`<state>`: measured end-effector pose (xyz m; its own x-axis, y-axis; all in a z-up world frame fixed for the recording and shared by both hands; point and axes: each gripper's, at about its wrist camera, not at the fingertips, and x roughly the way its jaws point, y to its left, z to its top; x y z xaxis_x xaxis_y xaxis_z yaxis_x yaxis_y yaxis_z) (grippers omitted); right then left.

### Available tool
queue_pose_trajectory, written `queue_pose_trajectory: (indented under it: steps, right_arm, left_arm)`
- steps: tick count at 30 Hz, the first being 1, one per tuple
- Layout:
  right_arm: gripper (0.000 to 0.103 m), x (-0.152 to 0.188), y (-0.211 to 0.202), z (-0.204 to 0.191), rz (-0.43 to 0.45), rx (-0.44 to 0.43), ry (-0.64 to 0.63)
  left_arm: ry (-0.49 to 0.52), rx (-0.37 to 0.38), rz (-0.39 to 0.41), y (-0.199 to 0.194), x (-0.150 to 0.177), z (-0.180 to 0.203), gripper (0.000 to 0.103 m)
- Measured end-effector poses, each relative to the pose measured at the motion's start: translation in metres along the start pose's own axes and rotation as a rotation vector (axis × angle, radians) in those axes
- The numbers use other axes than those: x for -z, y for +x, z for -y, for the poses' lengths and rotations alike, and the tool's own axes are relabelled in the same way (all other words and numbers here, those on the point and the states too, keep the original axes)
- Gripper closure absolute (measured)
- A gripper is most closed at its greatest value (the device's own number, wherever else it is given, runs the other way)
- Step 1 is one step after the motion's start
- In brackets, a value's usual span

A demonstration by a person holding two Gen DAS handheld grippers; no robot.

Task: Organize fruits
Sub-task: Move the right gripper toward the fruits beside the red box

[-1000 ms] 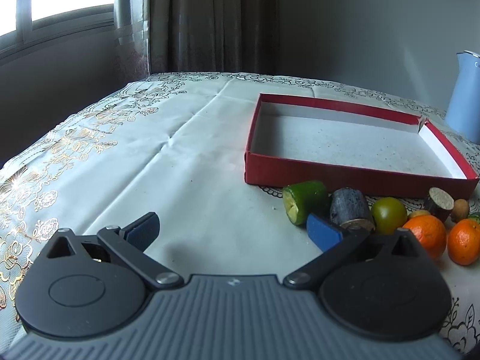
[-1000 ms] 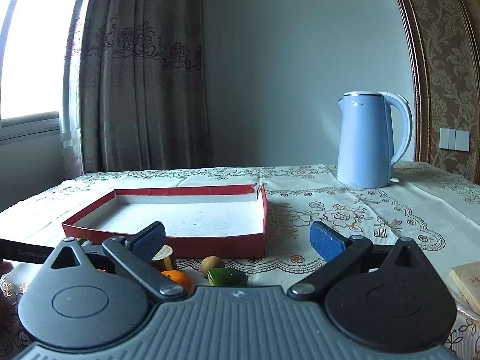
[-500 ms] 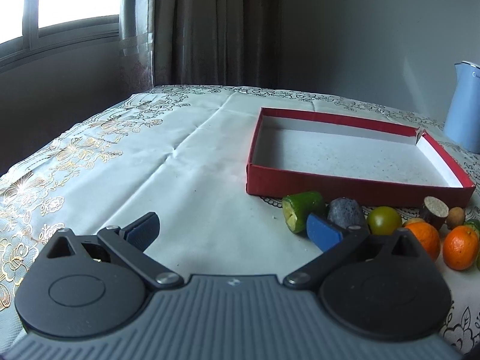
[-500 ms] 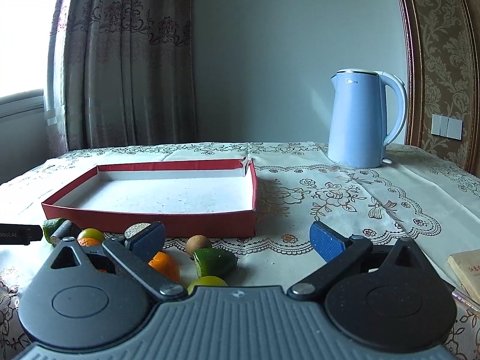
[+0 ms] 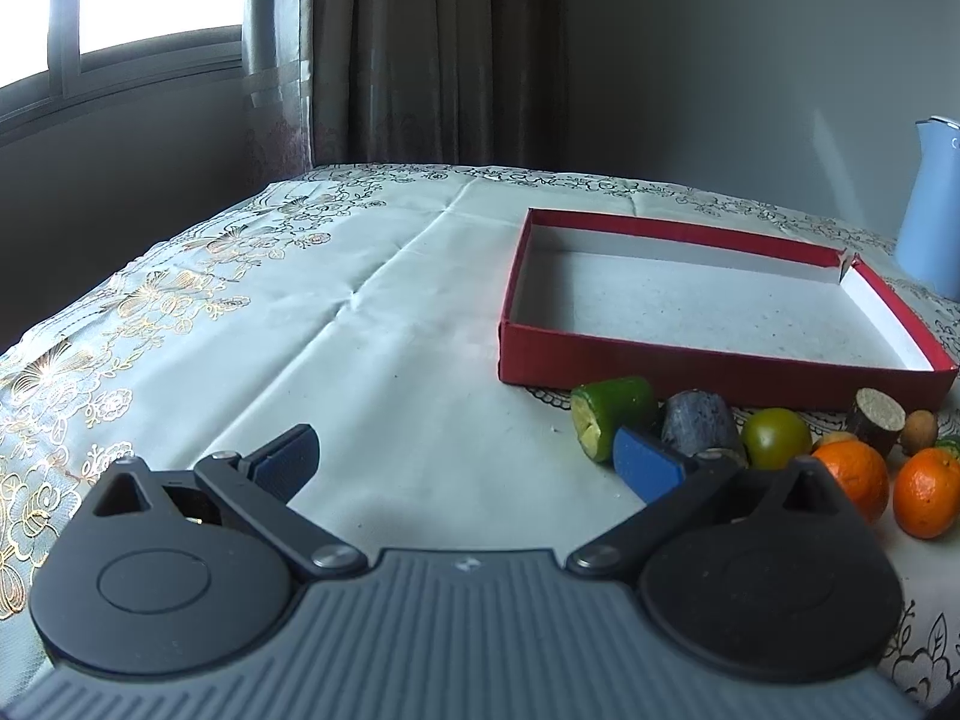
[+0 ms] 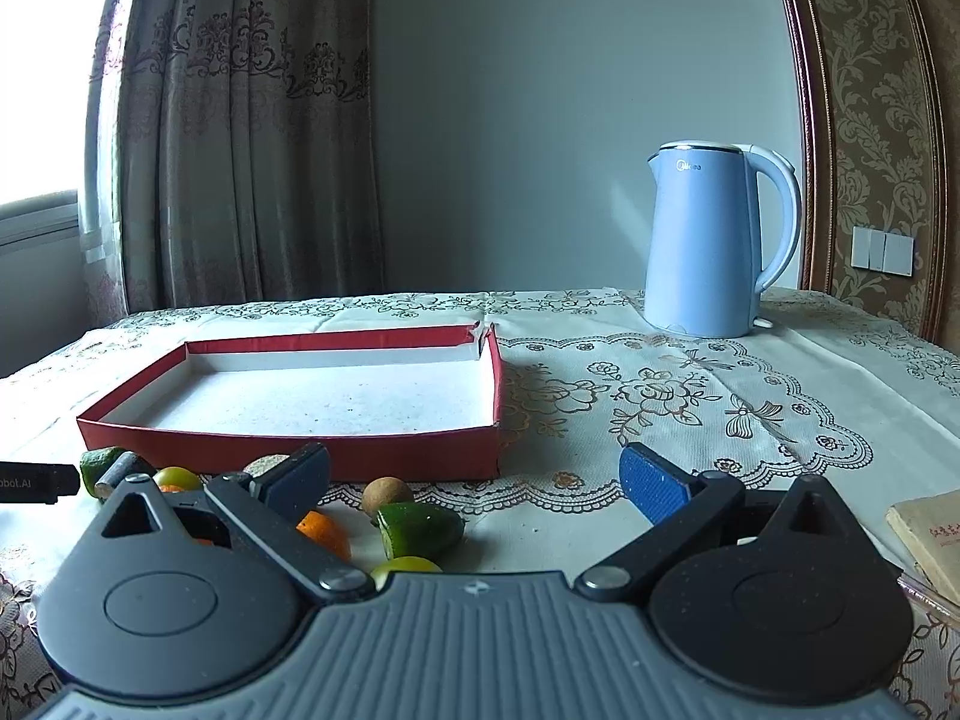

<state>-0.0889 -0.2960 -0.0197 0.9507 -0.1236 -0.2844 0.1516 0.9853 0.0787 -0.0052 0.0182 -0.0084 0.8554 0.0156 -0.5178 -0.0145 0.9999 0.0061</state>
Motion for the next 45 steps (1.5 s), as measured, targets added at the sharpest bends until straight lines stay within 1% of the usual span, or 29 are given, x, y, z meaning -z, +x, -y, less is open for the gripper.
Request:
queue_pose_trajectory:
  steps: [17, 36, 40, 45]
  right_arm:
    - [0.0, 0.0, -0.001, 0.001, 0.009, 0.003, 0.008]
    - [0.0, 0.002, -0.003, 0.001, 0.019, -0.004, 0.018]
    - [0.0, 0.002, -0.007, 0.014, 0.031, -0.049, 0.077]
    - [0.0, -0.004, -0.02, 0.033, 0.024, -0.021, 0.073]
  left_arm:
    - [-0.01, 0.008, -0.038, 0.009, 0.0, -0.001, 0.0]
    - [-0.02, 0.006, -0.046, 0.01, 0.001, -0.003, 0.0]
    - [-0.031, 0.008, -0.047, 0.011, 0.001, -0.004, 0.0]
    - [-0.033, 0.012, -0.051, 0.011, 0.001, -0.004, 0.0]
